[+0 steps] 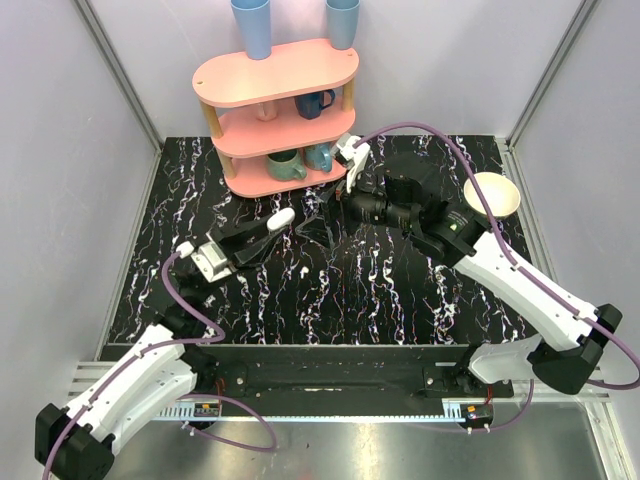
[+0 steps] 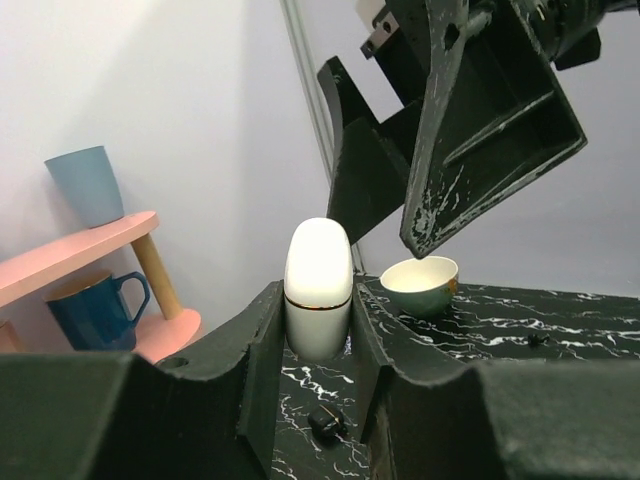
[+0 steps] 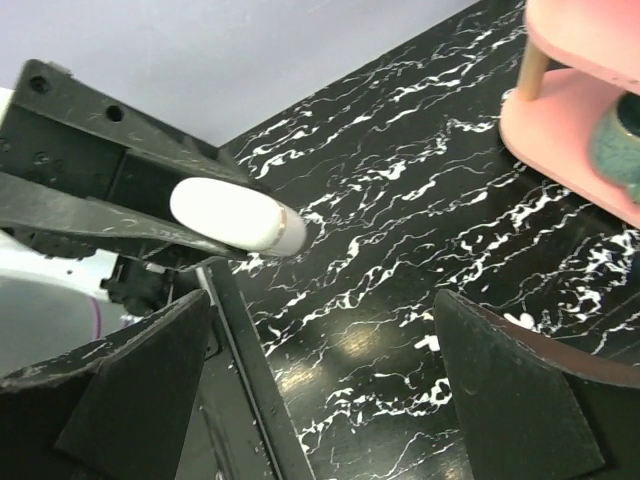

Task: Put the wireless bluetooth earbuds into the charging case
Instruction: Pass from the left arm to the right

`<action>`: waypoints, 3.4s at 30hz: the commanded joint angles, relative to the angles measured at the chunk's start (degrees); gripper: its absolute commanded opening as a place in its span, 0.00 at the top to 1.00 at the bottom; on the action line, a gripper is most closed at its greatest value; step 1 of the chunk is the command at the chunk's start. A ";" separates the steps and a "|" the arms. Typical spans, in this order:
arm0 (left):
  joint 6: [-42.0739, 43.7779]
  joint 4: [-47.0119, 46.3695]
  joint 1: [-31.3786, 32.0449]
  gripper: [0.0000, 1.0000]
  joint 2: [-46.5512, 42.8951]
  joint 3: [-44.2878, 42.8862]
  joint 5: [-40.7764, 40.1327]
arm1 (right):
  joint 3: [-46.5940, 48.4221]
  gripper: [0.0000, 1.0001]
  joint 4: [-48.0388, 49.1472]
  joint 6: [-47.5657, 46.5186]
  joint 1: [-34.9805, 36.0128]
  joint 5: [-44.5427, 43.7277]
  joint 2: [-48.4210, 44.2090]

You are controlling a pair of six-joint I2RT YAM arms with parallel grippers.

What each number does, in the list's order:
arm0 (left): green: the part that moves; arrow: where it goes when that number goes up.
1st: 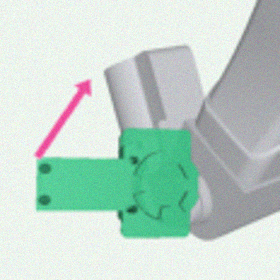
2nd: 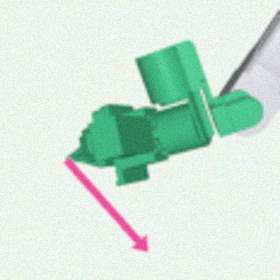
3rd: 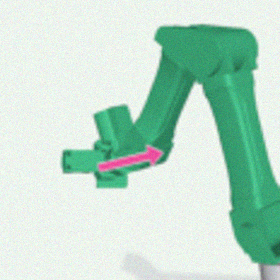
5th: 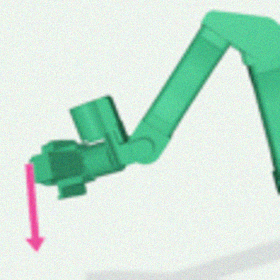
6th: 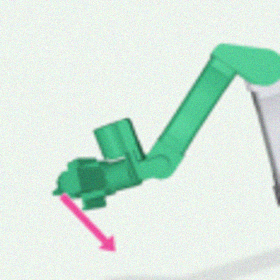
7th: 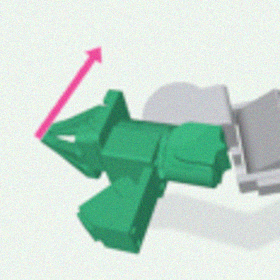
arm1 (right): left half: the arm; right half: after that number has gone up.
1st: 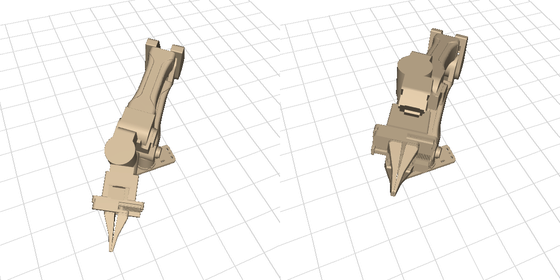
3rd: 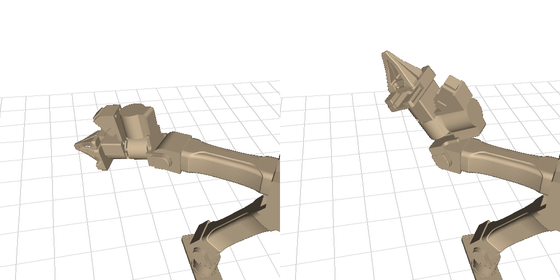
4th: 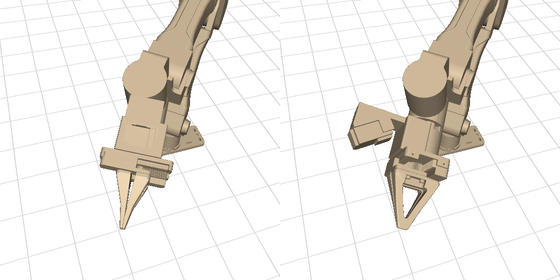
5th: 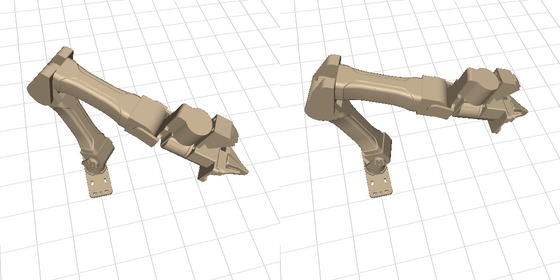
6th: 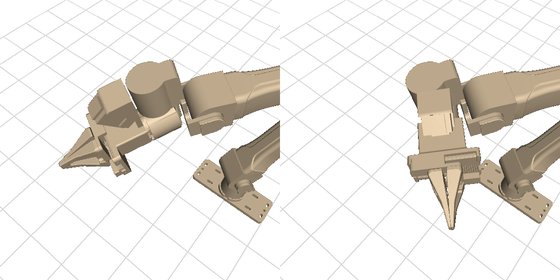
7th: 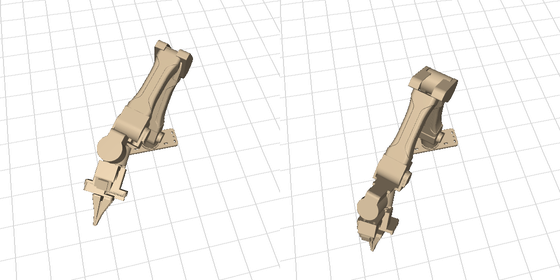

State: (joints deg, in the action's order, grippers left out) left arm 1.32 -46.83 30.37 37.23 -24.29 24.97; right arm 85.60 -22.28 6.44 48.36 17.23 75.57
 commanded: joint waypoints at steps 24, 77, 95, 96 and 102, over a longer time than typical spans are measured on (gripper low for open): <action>8.08 -3.44 -0.05 1.00 1.87 -1.63 2.01 | 2.30 0.01 14.17 45.30 -8.18 16.06 7.84; -4.22 -18.48 -0.05 1.00 11.37 -1.55 -0.10 | -6.85 0.41 38.10 57.55 -9.69 31.28 11.88; -2.82 -16.72 0.04 0.98 10.93 -1.81 -0.01 | -7.12 0.55 38.37 58.16 -9.69 31.19 11.53; -2.99 -16.63 0.04 0.96 10.93 -1.72 -0.27 | -7.12 0.60 38.37 58.16 -9.77 31.19 11.53; -3.78 -16.36 0.04 0.76 11.11 -1.81 -1.15 | -7.29 0.69 39.24 58.34 -9.77 31.28 11.26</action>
State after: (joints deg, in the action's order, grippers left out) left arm -2.63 -61.43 30.39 48.75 -24.32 25.21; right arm 76.36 13.80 64.38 38.24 47.48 87.31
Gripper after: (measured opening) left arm 0.332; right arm 0.531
